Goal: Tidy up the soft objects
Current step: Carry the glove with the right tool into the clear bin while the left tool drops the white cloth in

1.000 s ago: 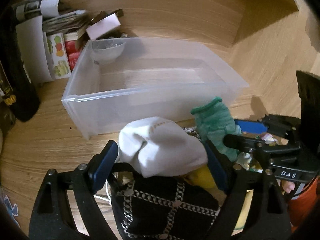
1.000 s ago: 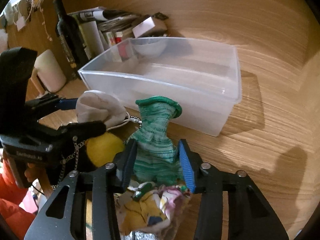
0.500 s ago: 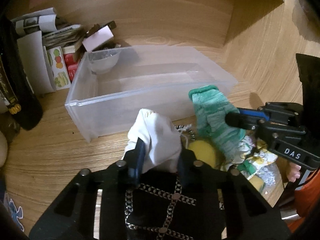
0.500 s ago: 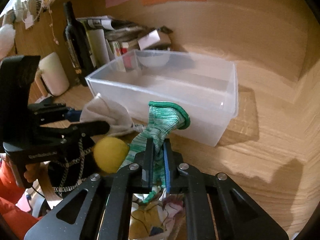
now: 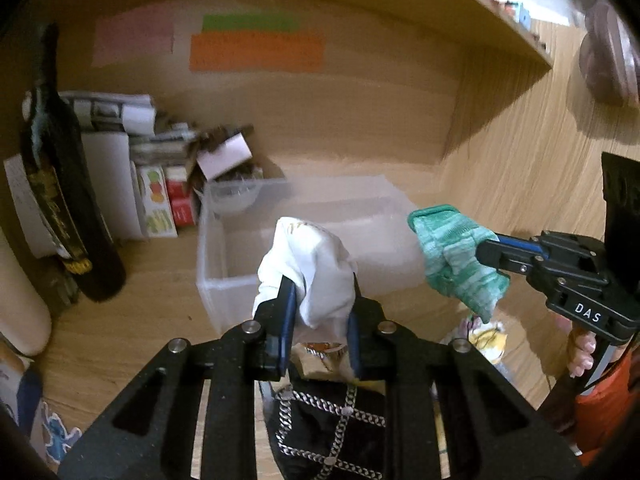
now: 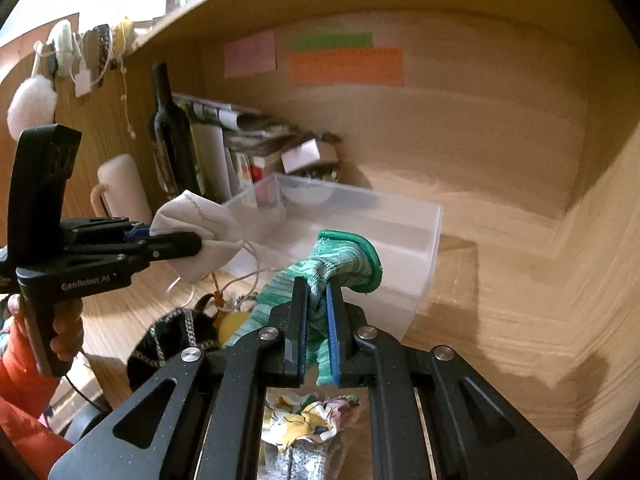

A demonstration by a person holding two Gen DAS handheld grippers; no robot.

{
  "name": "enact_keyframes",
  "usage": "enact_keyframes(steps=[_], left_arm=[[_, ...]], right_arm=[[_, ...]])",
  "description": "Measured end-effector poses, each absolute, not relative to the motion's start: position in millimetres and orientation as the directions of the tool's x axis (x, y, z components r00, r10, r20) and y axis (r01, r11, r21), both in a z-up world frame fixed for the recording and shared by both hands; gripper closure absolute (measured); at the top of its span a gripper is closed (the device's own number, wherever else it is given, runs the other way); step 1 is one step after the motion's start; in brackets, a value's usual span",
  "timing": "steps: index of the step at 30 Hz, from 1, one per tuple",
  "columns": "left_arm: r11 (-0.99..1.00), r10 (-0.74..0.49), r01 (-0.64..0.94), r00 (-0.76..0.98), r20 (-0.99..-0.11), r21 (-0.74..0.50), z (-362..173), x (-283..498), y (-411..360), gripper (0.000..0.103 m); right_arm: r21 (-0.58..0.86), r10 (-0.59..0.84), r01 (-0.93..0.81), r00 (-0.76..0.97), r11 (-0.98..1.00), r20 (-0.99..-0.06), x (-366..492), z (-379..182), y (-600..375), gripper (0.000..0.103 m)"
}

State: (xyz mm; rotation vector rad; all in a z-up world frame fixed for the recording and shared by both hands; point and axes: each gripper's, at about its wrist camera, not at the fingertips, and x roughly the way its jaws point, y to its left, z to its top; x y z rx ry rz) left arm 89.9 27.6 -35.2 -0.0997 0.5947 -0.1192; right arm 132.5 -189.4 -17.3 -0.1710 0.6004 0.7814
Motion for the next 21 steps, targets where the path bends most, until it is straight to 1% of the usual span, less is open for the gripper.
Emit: enact_keyframes(steps=[7,11,16,21], left_arm=[[0.990,-0.111,0.056,0.871,-0.479,-0.127,-5,90,40,0.081],[0.991,-0.102,0.048,0.883,-0.458,-0.129,6,97,46,0.081],[0.992,-0.064,0.010,0.893,-0.446,-0.123,10,116,48,0.081],[0.994,-0.052,-0.002,0.880,-0.473,-0.113,0,143,47,0.081]], right_arm=[[0.070,0.615,-0.682,0.605,0.728,-0.506,144,2,-193,0.095],[0.073,0.619,-0.678,0.615,0.731,-0.489,155,9,-189,0.095],[0.062,0.611,-0.669,0.632,0.741,-0.477,172,16,-183,0.095],[0.057,0.603,-0.670,0.624,0.740,-0.496,189,12,-171,0.095]])
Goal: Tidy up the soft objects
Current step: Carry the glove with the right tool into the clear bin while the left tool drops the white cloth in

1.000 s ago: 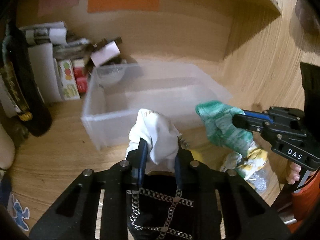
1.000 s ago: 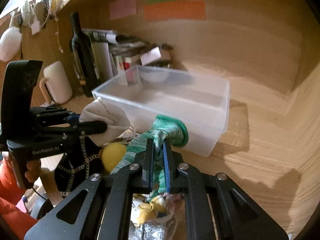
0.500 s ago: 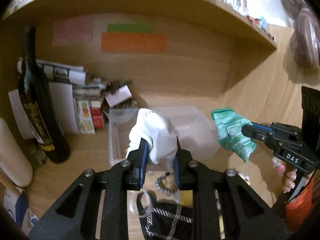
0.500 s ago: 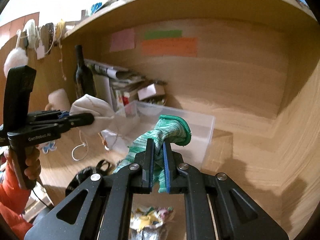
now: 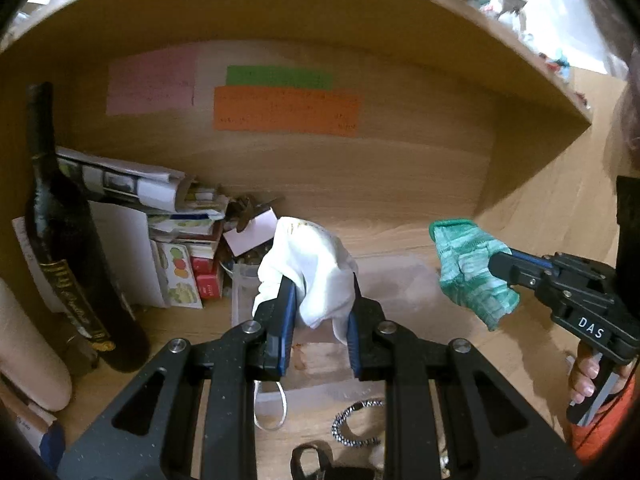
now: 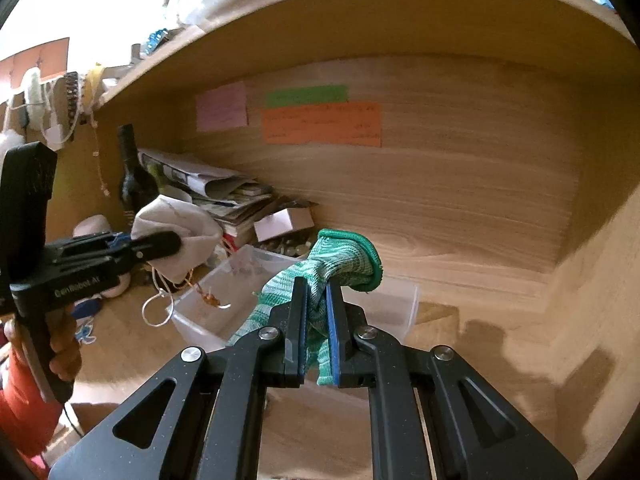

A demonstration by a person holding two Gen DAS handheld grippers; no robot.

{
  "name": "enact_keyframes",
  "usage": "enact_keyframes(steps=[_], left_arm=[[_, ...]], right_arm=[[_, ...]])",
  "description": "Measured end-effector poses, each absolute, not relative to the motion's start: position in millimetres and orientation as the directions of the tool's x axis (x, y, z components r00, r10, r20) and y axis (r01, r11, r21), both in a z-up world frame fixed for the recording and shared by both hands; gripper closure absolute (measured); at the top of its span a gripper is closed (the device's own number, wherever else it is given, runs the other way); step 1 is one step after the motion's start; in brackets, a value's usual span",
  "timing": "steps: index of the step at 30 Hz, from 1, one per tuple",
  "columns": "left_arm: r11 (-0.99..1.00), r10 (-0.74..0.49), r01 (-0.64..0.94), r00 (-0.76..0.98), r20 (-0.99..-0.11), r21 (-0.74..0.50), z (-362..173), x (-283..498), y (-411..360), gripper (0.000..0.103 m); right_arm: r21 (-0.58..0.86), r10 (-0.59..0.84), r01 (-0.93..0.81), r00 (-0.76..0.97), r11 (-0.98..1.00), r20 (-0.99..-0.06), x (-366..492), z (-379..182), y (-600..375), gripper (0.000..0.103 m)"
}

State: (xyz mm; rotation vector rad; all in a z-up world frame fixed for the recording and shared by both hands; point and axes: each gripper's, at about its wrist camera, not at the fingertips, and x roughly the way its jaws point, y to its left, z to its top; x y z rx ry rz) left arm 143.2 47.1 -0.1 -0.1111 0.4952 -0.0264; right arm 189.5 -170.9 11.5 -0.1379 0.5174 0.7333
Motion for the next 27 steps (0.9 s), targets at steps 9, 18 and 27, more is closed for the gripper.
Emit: enact_keyframes(steps=[9,18,27], left_arm=[[0.993,-0.074,0.004,0.812,-0.579,-0.121,-37,184,49,0.081],[0.988,-0.127,0.032,0.731,-0.671,-0.152,-71,215,48,0.081],[0.987,-0.147,0.056,0.679,-0.719,-0.149,-85,219,43,0.080]], right_arm=[[0.054,0.551,-0.652,0.590,0.756,-0.590,227,-23,-150,0.095],[0.088,0.504,-0.639,0.506,0.764,-0.700,255,-59,-143,0.095],[0.059,0.465,-0.647,0.477,0.760,-0.746,254,-70,-135,0.093]])
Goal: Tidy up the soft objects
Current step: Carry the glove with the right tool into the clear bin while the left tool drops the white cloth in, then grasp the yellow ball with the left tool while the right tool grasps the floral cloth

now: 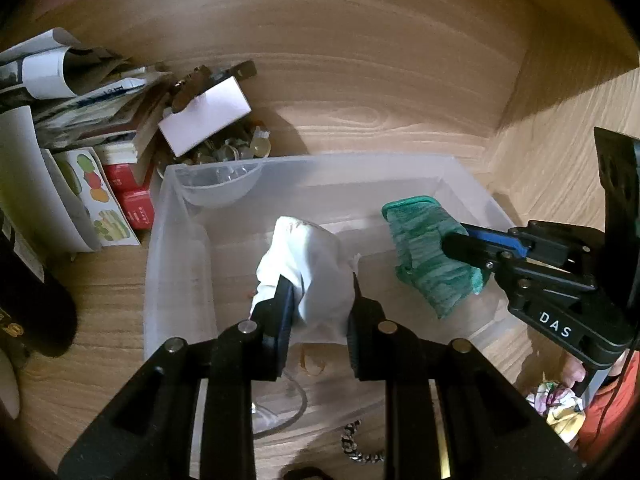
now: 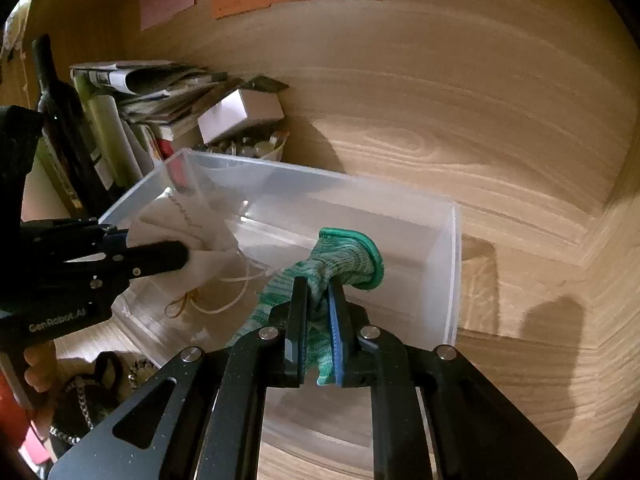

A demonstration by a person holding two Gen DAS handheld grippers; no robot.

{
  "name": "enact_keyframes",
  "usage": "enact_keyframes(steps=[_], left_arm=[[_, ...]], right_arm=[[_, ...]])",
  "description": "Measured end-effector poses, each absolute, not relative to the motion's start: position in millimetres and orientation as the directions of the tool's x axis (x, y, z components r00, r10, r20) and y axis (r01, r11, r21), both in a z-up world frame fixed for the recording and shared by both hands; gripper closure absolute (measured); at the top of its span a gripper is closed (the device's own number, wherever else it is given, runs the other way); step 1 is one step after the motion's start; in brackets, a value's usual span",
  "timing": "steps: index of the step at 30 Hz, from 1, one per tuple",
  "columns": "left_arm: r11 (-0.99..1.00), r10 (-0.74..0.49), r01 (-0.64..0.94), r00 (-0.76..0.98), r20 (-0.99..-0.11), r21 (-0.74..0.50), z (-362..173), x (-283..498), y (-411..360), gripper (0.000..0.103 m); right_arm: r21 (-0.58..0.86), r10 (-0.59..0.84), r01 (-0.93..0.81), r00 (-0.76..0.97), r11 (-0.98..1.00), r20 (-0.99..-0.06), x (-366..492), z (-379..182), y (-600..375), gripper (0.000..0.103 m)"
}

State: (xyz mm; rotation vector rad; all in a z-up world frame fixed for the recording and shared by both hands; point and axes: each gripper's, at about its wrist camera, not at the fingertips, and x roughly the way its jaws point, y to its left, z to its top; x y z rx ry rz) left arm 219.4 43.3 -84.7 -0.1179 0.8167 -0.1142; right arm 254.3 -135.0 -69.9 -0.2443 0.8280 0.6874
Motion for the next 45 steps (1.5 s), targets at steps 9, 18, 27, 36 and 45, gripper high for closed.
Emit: enact_keyframes(steps=[9,18,27,36,45], left_arm=[[0.988,-0.140,0.048,0.686,-0.714,-0.148,-74,210,39,0.054],[0.995,-0.088,0.041,0.776,-0.625,-0.089,-36,174,34,0.027],[0.998,-0.036,0.003,0.844,-0.535,-0.063,-7,134,32,0.001],[0.996,-0.049,-0.006,0.797,-0.603,-0.089,-34,110,28,0.000],[0.997,-0.060,0.013,0.738,-0.672,-0.076,-77,83,7,0.000]], right_arm=[[0.067,0.486,-0.634,0.516,0.770,-0.705,252,-56,-142,0.058],[0.051,0.505,-0.595,0.631,0.802,-0.589,230,-19,-164,0.026],[0.004,0.524,-0.599,0.698,0.801,-0.488,183,14,-190,0.009],[-0.016,0.520,-0.618,0.675,0.786,-0.523,146,-7,-201,0.002],[0.015,0.477,-0.620,0.588,0.785,-0.654,122,-61,-206,0.002]])
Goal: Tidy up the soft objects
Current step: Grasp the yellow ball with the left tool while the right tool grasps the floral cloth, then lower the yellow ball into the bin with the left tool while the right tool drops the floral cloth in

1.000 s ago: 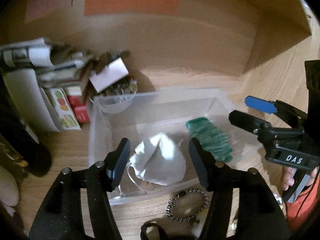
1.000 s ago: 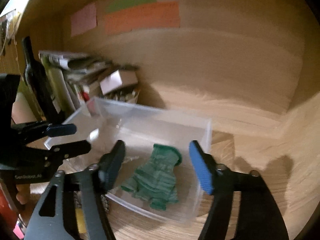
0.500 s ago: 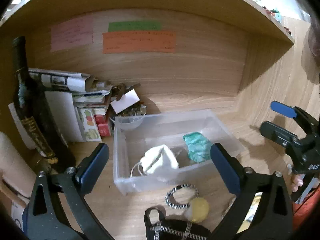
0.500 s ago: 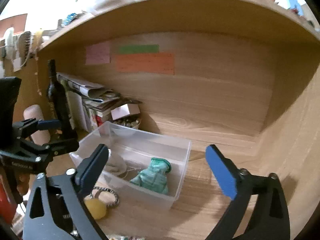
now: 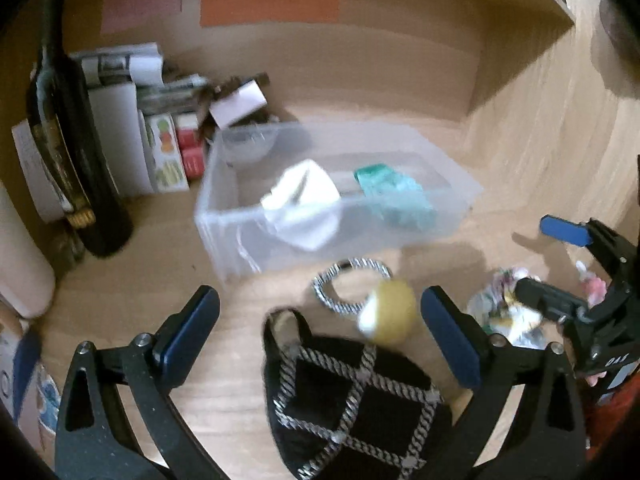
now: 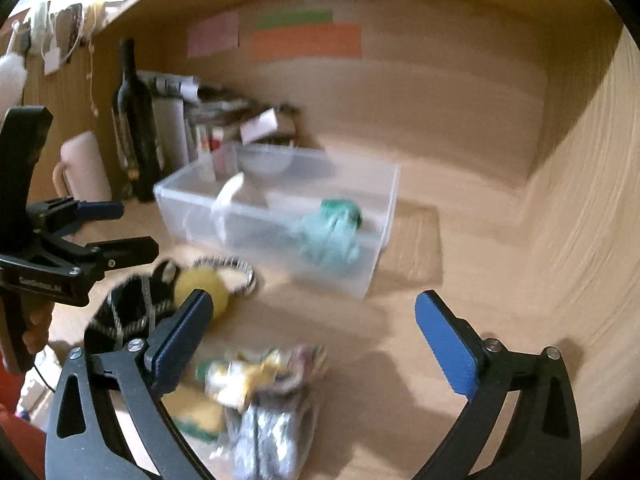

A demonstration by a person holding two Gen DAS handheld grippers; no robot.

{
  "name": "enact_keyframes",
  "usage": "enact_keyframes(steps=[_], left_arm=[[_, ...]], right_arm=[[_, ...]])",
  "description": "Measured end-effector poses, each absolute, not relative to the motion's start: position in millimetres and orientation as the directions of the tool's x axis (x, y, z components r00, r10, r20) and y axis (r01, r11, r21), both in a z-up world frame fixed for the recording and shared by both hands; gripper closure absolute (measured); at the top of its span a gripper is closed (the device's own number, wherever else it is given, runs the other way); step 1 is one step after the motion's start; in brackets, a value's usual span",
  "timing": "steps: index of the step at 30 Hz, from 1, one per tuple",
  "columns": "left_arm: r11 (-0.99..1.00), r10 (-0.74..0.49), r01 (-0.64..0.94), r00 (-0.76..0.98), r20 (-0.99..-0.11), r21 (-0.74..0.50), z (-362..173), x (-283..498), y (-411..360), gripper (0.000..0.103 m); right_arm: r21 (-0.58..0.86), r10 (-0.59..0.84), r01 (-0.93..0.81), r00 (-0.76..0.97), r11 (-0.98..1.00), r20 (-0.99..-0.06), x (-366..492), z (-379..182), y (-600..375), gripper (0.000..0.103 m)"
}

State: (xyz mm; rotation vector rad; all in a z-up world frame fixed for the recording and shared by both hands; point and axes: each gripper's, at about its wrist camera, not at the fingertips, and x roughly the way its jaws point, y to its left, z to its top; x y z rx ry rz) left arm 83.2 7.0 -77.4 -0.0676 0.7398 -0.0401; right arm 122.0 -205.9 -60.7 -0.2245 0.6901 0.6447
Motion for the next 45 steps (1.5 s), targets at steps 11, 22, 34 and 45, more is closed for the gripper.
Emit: enact_keyframes(steps=[11,22,34,45], left_arm=[[0.986,-0.164,0.096,0.671,-0.723,-0.134,-101,97,-18,0.036],[0.977,-0.215,0.146,0.628,-0.748,-0.159,-109,112,-31,0.066],[0.983,-0.181,0.130,0.736,-0.653,-0.127,-65,105,-17,0.067],[0.995,-0.067,0.015,0.819,-0.570,-0.096,-23,120,22,0.067]], right_arm=[[0.070,0.497,-0.648,0.506,0.758,-0.705,114,-86,-206,0.065],[0.141,0.538,-0.602,0.552,0.786,-0.637,128,-69,-219,0.089],[0.120,0.556,-0.595,0.634,0.795,-0.538,144,-33,-218,0.089],[0.089,0.577,-0.603,0.694,0.793,-0.430,159,4,-206,0.089]])
